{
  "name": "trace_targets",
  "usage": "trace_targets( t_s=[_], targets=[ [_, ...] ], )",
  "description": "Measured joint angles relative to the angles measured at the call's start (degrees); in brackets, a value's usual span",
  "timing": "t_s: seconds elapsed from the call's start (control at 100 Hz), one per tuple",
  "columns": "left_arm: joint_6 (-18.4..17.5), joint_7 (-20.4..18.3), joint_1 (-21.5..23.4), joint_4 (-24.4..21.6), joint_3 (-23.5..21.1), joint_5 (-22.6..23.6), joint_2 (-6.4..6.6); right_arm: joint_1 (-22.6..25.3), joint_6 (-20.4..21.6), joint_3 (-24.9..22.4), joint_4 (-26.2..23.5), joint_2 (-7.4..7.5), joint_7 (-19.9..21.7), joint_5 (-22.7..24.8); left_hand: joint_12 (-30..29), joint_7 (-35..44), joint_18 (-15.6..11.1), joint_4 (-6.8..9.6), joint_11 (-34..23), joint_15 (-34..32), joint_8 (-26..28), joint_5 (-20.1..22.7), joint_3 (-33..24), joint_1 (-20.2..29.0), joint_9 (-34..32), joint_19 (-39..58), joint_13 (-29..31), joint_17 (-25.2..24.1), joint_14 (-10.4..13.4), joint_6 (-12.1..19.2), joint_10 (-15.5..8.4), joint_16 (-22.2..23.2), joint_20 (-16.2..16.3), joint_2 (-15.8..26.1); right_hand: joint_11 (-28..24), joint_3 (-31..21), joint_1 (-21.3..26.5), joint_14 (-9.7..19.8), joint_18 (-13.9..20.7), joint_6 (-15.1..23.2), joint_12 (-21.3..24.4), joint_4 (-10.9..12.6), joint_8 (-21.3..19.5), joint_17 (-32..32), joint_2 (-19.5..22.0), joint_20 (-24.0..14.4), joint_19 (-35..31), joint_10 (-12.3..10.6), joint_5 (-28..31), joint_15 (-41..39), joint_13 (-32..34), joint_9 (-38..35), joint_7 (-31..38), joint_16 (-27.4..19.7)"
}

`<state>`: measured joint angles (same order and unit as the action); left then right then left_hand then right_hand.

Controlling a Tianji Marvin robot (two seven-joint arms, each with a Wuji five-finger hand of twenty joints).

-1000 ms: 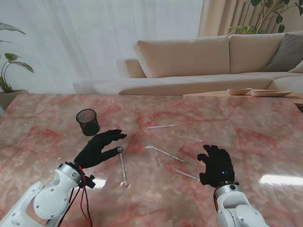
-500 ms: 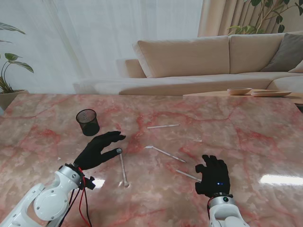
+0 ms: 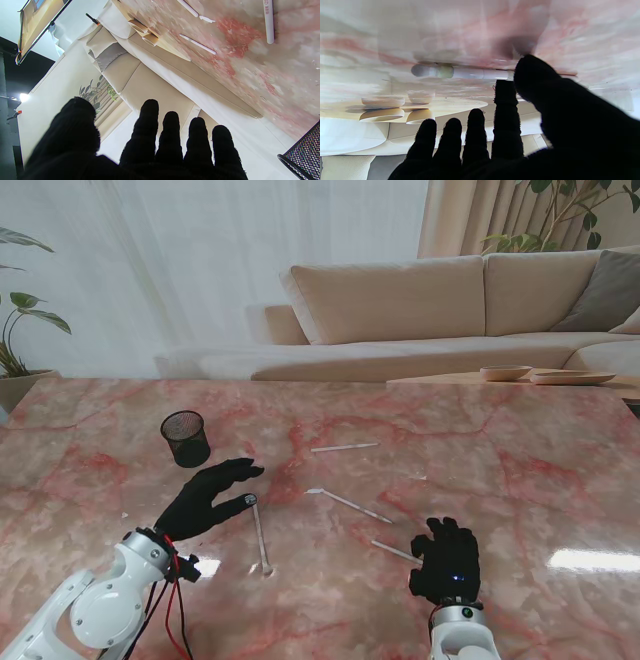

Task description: Insert makeup brushes into the holder

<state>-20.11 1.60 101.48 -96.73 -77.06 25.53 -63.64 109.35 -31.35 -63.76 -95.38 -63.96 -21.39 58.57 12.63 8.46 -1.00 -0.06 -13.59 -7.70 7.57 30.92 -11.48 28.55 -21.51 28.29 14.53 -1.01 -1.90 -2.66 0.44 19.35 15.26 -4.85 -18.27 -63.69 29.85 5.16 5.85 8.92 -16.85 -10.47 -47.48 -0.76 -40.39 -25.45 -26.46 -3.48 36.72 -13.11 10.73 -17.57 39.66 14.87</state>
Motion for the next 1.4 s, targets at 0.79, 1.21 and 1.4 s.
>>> trace_targets(
  t_s=[0.79,1.21,1.4],
  targets=[
    [0.55,-0.38,0.49,-0.19,-0.46,-0.05,0.02,-3.37,-5.01,2.81,2.98,-1.59,-3.89,-3.34,0.00,0.02,0.00,0.01,0.00,0.00,0.00,0.00,0.00,0.01,0.00,0.00,0.00,0.00,0.02,0.00,0.00,-0.01,0.00,0.00,-2.65,-4.29,2.74,-0.02,-0.07,5.84,0.00,-2.01,4.11,-2.41,-2.37,-0.78,-3.03,-0.40,9.28,-2.67,3.39,-10.42,10.39,0.74],
    [0.71,-0.29,1.02,-0.50,-0.86,-0.10,0.00,-5.49,-5.91,5.22,4.95,-0.59,-2.32,1.63,0.00,0.02,0.00,0.01,0.00,0.00,0.00,0.00,1.17,0.60,0.00,0.00,0.00,0.00,0.02,0.00,0.00,-0.01,0.00,0.65,-8.89,-13.71,-0.54,1.29,0.11,3.76,-6.99,-3.90,-15.89,-1.77,-2.32,-1.84,-5.84,-0.47,8.89,-7.67,3.33,-9.73,7.19,3.87],
    [0.79,-0.38,1.07,-0.55,-0.98,-0.10,0.00,-5.10,-3.93,4.14,5.55,-0.89,-3.95,0.84,0.00,0.02,0.09,0.01,0.00,0.00,0.00,0.00,1.17,0.60,0.00,0.00,0.00,0.00,0.02,0.00,0.00,-0.01,0.00,0.65,-10.03,-13.26,-1.09,1.37,0.48,3.87,-8.30,-3.94,-15.81,-1.76,-1.93,-2.28,-5.95,-0.59,8.89,-8.22,3.32,-9.73,6.86,4.52]
  ],
)
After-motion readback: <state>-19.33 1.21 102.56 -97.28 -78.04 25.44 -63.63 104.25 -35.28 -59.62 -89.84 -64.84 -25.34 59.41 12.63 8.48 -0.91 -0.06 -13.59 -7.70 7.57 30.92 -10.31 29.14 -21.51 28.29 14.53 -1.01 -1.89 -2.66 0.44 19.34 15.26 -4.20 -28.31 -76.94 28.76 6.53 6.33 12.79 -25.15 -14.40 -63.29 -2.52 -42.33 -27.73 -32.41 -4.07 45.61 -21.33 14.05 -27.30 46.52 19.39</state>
